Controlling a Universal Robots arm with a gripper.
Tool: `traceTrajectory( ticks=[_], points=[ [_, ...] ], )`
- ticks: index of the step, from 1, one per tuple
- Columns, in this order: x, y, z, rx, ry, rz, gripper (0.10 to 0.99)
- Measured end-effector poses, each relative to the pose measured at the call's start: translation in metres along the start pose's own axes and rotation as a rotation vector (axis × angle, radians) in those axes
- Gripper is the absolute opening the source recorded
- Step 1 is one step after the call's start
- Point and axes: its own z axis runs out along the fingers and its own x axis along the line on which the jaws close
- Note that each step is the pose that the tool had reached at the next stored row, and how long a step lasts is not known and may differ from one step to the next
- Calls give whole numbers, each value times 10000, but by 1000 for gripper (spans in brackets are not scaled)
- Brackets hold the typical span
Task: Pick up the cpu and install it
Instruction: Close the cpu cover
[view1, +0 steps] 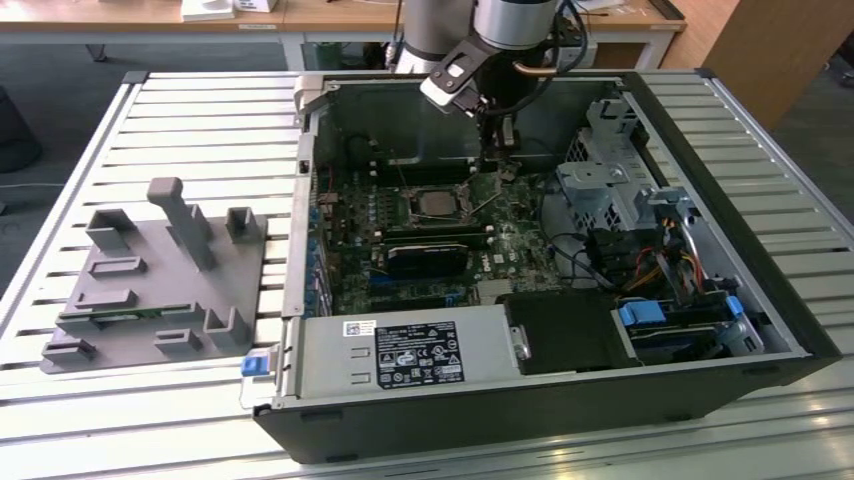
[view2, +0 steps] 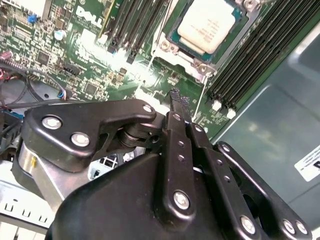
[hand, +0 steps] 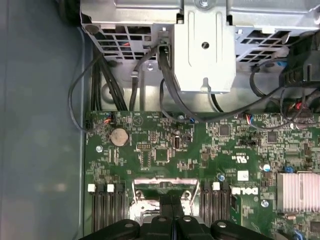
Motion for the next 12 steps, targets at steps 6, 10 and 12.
traceTrajectory(
  ticks=[6, 10, 12],
  points=[
    [26, 49, 23, 2, -13, 86, 106],
    [46, 92, 28, 2, -13, 88, 106],
    [53, 115, 31, 2, -14, 87, 106]
  ],
)
